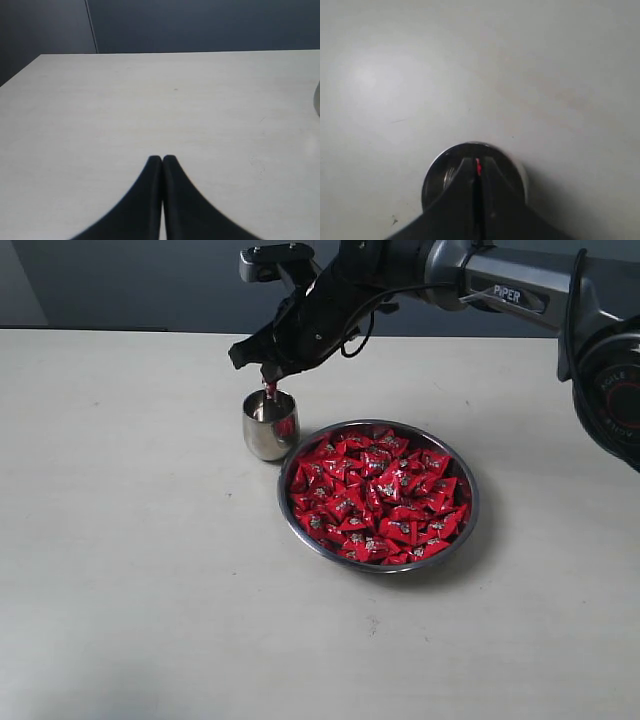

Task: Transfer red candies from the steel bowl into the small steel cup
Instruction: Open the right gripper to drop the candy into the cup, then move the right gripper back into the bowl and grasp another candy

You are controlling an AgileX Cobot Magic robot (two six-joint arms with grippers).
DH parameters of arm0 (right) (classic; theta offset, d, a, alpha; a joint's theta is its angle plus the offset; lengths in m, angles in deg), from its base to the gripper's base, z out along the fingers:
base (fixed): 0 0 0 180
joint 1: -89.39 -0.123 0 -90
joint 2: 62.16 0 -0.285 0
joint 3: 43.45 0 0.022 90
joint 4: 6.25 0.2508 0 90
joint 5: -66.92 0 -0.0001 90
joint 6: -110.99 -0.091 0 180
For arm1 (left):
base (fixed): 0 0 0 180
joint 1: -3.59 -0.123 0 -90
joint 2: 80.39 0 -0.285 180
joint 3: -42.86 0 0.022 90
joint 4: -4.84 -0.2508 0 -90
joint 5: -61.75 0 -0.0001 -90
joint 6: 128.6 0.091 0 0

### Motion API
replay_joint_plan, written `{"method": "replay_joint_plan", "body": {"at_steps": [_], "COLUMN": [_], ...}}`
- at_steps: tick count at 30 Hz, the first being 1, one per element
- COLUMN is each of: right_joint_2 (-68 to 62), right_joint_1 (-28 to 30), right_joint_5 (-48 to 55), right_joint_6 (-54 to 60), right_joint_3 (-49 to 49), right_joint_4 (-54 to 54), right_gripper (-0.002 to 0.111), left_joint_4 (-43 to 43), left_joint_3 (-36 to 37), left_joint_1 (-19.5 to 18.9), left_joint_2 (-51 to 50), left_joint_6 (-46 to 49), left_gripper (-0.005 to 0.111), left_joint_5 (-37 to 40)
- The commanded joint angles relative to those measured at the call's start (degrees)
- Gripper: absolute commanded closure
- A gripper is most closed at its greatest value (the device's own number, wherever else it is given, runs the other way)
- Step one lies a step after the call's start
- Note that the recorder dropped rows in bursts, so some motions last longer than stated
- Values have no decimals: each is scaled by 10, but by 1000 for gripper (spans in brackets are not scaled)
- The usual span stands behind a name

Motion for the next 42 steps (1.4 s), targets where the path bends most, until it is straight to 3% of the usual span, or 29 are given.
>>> {"method": "replay_joint_plan", "body": {"at_steps": [1, 5, 9, 12, 14, 15, 19, 26, 32, 42], "right_joint_2": [0, 0, 1, 15, 35, 50, 119, 269, 348, 328], "right_joint_1": [1, 1, 1, 1, 2, 4, 18, 48, 82, 84], "right_joint_5": [18, 21, 27, 19, 6, -3, -80, -242, -292, -227], "right_joint_6": [0, 0, 0, 0, 0, -10, -73, -75, -75, -75], "right_joint_3": [3, 3, 3, 3, 3, 3, -55, -345, -523, -568], "right_joint_4": [2, 2, 0, -2, -12, -26, -73, -75, -45, -29], "right_gripper": [102, 83, 78, 86, 106, 109, 109, 109, 109, 109], "left_joint_4": [3, 3, 3, 3, 3, 3, 3, 3, 3, 3], "left_joint_3": [3, 3, 3, 3, 3, 3, 3, 3, 3, 3], "left_joint_1": [3, 3, 3, 3, 3, 3, 3, 3, 3, 3], "left_joint_2": [3, 3, 3, 3, 3, 3, 3, 3, 3, 3], "left_joint_6": [-1, -1, -1, -1, -1, -1, -1, -1, -1, -1], "left_gripper": [106, 106, 106, 106, 106, 106, 106, 106, 106, 106], "left_joint_5": [-6, -6, -6, -6, -6, -6, -6, -6, -6, -6]}}
